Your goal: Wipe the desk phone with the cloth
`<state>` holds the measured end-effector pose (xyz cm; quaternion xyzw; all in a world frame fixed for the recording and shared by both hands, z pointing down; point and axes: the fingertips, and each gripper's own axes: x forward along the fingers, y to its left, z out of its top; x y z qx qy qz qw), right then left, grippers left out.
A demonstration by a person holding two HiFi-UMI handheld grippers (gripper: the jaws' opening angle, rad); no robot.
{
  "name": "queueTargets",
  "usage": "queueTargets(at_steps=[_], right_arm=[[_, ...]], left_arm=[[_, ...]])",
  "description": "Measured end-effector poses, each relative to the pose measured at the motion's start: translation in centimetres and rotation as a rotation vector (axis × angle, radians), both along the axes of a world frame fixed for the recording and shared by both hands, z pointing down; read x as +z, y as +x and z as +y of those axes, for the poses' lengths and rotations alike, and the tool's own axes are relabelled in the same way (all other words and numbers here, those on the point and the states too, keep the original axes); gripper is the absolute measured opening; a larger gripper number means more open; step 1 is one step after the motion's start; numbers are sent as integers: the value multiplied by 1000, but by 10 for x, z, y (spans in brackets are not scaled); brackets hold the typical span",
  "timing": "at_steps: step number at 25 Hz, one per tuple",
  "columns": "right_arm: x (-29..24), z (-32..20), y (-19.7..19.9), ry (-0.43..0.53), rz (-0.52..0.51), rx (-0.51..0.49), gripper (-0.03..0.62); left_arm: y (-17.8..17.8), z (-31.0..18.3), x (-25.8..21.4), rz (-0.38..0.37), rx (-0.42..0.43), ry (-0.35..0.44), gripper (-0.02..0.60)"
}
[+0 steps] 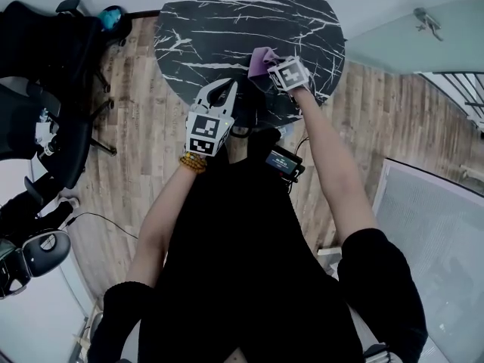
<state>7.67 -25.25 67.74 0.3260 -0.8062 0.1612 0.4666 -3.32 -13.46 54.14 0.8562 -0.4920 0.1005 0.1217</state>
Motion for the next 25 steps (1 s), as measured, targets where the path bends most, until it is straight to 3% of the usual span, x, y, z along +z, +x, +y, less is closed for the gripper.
queueTargets(at_steps=[7, 25], right_arm=[[0, 3, -1, -7, 82, -30, 60], [11, 20, -2, -33, 84, 21, 60]], left_arm=[[4, 2, 2, -16, 26, 7, 18], [-1, 3, 6, -36, 49, 5, 18]])
